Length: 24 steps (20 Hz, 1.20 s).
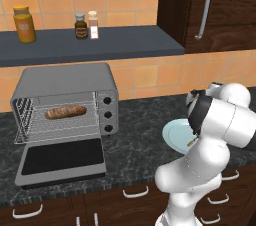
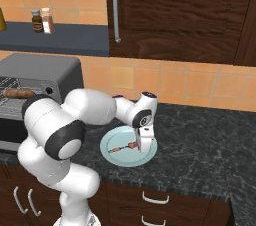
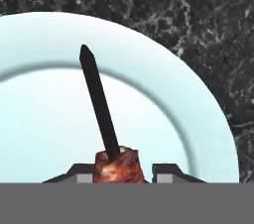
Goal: Pick up the kebab skewer and baguette bread, and place them inside the toaster oven. Close the toaster oven door and start by setting the timer.
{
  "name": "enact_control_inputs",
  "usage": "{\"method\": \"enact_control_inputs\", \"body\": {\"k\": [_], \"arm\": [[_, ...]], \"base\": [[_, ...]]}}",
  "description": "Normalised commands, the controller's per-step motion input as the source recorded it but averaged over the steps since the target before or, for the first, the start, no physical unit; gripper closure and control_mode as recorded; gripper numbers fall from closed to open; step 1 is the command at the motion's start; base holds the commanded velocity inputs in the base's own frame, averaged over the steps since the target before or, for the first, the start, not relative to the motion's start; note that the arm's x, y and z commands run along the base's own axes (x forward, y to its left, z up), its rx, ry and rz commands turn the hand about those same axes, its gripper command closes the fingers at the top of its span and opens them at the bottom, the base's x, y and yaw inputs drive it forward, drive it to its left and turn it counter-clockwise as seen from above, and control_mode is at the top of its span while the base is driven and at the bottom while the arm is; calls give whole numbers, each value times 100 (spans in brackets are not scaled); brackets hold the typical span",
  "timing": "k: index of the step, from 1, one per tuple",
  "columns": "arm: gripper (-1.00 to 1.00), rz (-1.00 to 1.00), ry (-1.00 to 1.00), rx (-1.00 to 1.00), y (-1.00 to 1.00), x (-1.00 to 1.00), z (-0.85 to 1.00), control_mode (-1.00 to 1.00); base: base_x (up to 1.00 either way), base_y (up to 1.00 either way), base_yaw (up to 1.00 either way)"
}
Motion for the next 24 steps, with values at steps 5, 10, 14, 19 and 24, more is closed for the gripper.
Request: {"method": "enact_control_inputs", "body": {"k": [5, 10, 14, 19, 24], "arm": [[100, -24, -1, 0, 25, -22, 83, -100], [100, -23, -7, 0, 33, -49, 97, -100], [100, -22, -15, 0, 32, -42, 100, -100], [100, -13, -14, -3, 82, -36, 67, -100], [100, -1, -10, -4, 100, -9, 36, -100]], "base": [[0, 0, 0], [0, 0, 0], [0, 0, 0], [0, 0, 0], [0, 0, 0]]}}
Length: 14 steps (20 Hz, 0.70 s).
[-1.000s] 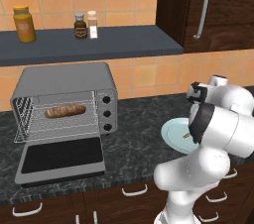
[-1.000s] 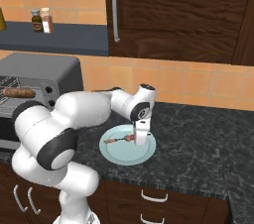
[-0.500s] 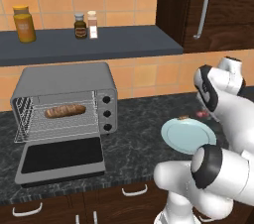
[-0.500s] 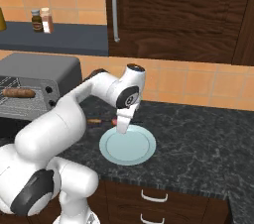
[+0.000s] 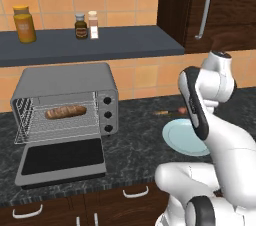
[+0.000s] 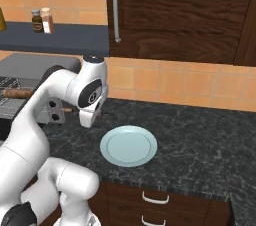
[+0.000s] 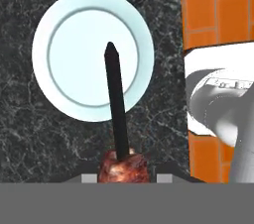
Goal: Pick up the kebab skewer and baguette bread, and place them inside the toaster oven. Close the toaster oven door and start by setting the timer.
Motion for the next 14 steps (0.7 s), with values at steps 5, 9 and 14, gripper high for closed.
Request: {"method": "enact_control_inputs", "body": {"k": [5, 9, 14], "arm": [[100, -1, -10, 0, 86, 0, 46, -100], [100, -5, -2, -2, 88, 14, 6, -100], [100, -7, -1, -4, 100, 25, 0, -100]], "base": [[0, 0, 0], [0, 0, 0], [0, 0, 0]]}}
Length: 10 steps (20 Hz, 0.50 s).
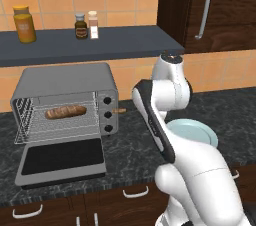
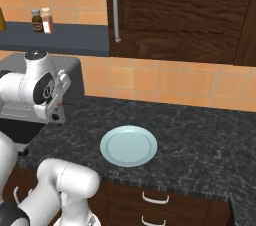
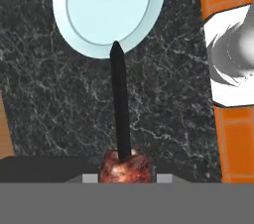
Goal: Pick up the kebab skewer and baguette bread, and place them inside the toaster oven. Close the toaster oven door and start by setting the timer.
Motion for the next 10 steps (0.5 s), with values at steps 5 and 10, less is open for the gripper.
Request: {"method": "enact_control_inputs", "body": {"k": [5, 10], "arm": [[100, -6, 0, -1, 100, 18, 3, -100], [100, -6, -1, -3, 100, 20, 3, -100]], "base": [[0, 0, 0], [0, 0, 0]]}}
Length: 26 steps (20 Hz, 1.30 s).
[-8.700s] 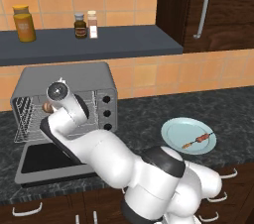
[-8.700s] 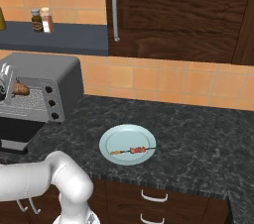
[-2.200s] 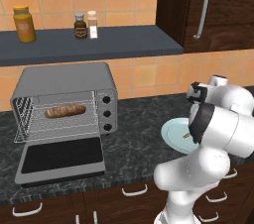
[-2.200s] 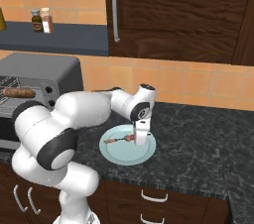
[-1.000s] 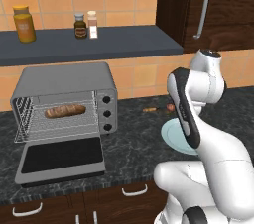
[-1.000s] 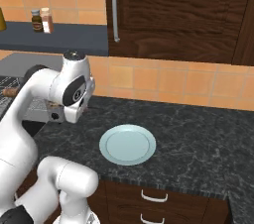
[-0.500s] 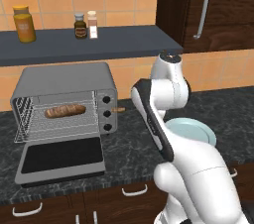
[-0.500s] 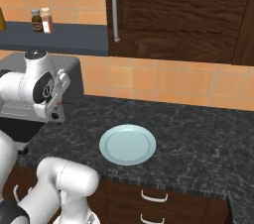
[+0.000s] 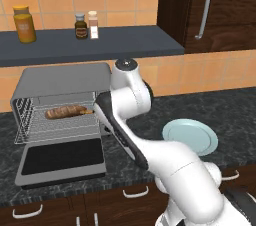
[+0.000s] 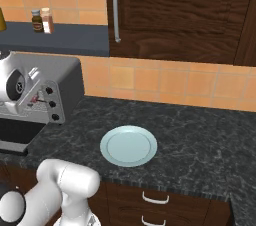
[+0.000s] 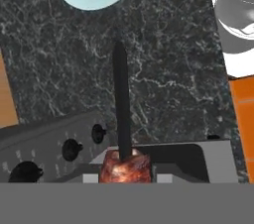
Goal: Pick up the kebab skewer and baguette bread, and place them inside the toaster oven. Close the toaster oven door and start by setting the timer.
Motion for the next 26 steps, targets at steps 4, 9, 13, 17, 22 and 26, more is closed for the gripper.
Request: {"method": "enact_control_inputs", "body": {"k": [4, 9, 13, 17, 22, 26], "arm": [[100, -7, 0, -3, 100, 34, 0, -100], [100, -5, 0, -2, 98, 54, 0, -100], [100, -4, 3, -2, 87, 53, -13, -100], [100, -2, 9, 0, 73, 37, -23, -100], [100, -2, 6, 0, 63, 32, -37, -100], [100, -5, 2, 0, 48, 10, -36, -100]], "base": [[0, 0, 0], [0, 0, 0], [0, 0, 0], [0, 0, 0], [0, 0, 0], [0, 0, 0]]}}
